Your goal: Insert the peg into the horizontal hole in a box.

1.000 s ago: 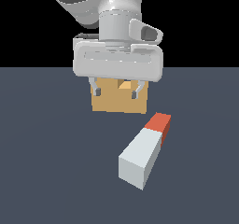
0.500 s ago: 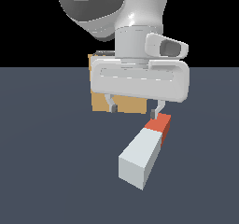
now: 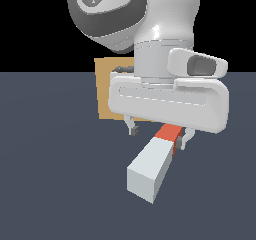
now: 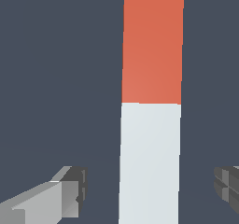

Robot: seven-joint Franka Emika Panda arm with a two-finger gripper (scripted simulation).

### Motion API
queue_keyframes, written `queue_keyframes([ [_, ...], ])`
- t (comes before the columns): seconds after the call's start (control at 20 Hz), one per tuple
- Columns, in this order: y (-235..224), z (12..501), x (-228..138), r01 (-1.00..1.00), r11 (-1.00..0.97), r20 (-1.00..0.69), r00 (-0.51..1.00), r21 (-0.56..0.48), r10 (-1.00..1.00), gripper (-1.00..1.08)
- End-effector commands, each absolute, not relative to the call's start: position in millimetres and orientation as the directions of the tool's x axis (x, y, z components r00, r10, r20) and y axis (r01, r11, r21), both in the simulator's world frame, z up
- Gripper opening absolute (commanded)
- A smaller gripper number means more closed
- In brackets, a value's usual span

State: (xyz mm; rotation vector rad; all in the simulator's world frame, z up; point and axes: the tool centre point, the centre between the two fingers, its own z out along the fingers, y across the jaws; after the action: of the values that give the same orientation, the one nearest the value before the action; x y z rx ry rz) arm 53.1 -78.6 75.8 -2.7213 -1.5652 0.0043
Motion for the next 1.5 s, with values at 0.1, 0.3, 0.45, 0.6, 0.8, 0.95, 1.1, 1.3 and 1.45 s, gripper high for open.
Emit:
queue_keyframes([
  [0.1,-83,74,56,0.852,-0.524,0.0,0.524,0.0,0.852,1.0],
  [0.3,-82,71,55,0.854,-0.519,-0.001,0.519,-0.001,0.854,1.0],
  [0.45,-83,61,55,0.854,-0.52,-0.001,0.52,-0.001,0.854,1.0],
  [0.6,-83,45,54,0.853,-0.522,0.0,0.522,0.0,0.853,1.0],
  [0.8,-83,28,54,0.852,-0.524,0.0,0.524,0.0,0.852,1.0],
  [0.95,-83,23,55,0.852,-0.524,0.0,0.524,0.0,0.852,1.0],
  [1.1,-83,24,55,0.852,-0.524,0.0,0.524,0.0,0.852,-1.0],
  [1.3,-83,24,55,0.852,-0.524,0.0,0.524,0.0,0.852,-1.0],
  [1.45,-83,24,55,0.852,-0.524,0.0,0.524,0.0,0.852,-1.0],
])
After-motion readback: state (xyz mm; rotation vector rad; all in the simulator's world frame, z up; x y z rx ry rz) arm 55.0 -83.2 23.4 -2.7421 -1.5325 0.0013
